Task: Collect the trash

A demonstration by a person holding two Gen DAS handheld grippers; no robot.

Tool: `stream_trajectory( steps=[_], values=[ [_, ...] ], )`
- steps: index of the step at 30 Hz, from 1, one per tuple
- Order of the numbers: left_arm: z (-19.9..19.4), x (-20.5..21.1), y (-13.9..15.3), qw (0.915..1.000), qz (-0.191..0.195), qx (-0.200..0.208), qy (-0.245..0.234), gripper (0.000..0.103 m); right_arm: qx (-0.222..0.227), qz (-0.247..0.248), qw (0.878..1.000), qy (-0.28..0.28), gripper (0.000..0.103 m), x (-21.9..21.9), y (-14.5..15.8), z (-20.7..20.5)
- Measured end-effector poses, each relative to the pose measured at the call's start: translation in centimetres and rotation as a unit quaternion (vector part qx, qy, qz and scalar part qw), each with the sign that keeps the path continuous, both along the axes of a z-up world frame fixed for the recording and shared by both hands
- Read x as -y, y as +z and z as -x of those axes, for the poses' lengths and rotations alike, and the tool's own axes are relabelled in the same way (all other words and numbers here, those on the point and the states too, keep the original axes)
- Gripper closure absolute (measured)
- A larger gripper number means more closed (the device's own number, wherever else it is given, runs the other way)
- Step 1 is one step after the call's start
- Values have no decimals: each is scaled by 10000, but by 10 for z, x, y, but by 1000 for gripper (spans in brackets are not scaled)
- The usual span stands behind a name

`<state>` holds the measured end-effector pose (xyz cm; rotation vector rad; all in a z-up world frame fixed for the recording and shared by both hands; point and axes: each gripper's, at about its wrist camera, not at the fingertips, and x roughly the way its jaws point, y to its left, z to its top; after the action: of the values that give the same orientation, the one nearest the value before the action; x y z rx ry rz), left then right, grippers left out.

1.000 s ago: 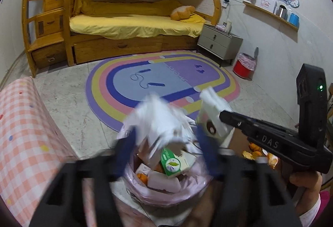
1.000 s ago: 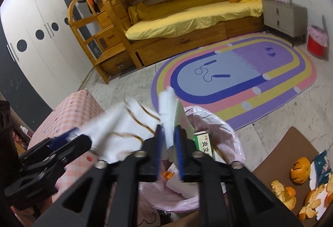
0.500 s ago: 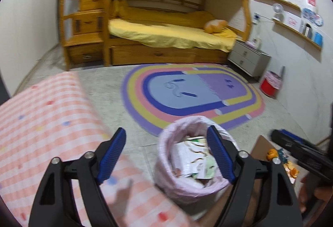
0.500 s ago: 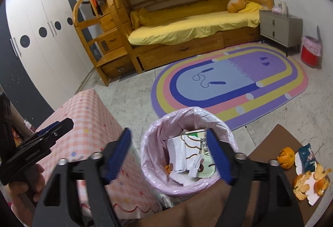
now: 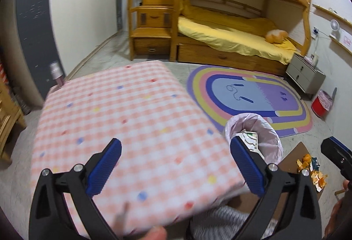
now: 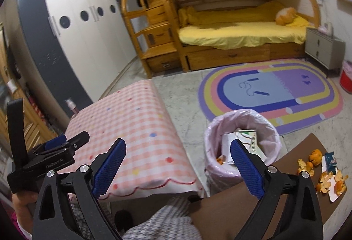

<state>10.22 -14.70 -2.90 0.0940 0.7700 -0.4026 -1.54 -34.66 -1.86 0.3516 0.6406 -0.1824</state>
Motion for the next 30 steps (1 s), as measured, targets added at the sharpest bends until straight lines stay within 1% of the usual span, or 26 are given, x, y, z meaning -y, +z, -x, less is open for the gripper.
stream_trajectory(
  steps=[3,6,8,13,18,23,26,30],
  values=[
    [17,-22,10,9996,-172,73,208,7,-110,135,9996,221,8,-26,5,1],
    [34,-42,18,9988,-315,186,326,7,-105,264,9985,458,8,-48,13,6],
    [42,-55,19,9982,-392,193,406,7,-118,402,9975,561,8,-62,19,10],
    [63,-97,18,9950,-569,163,799,7,-70,861,9934,753,8,-97,31,19],
    [78,-133,10,9909,-647,2,1176,7,-30,964,9907,959,8,-119,34,22],
    [88,-154,2,9873,-762,-74,1394,7,-54,1113,9877,1098,8,-135,33,22],
    [88,-161,5,9853,-748,-70,1533,7,-67,1235,9862,1103,8,-140,31,21],
    [90,-165,12,9843,-737,23,1605,7,-102,1255,9857,1117,8,-144,30,19]
  ],
)
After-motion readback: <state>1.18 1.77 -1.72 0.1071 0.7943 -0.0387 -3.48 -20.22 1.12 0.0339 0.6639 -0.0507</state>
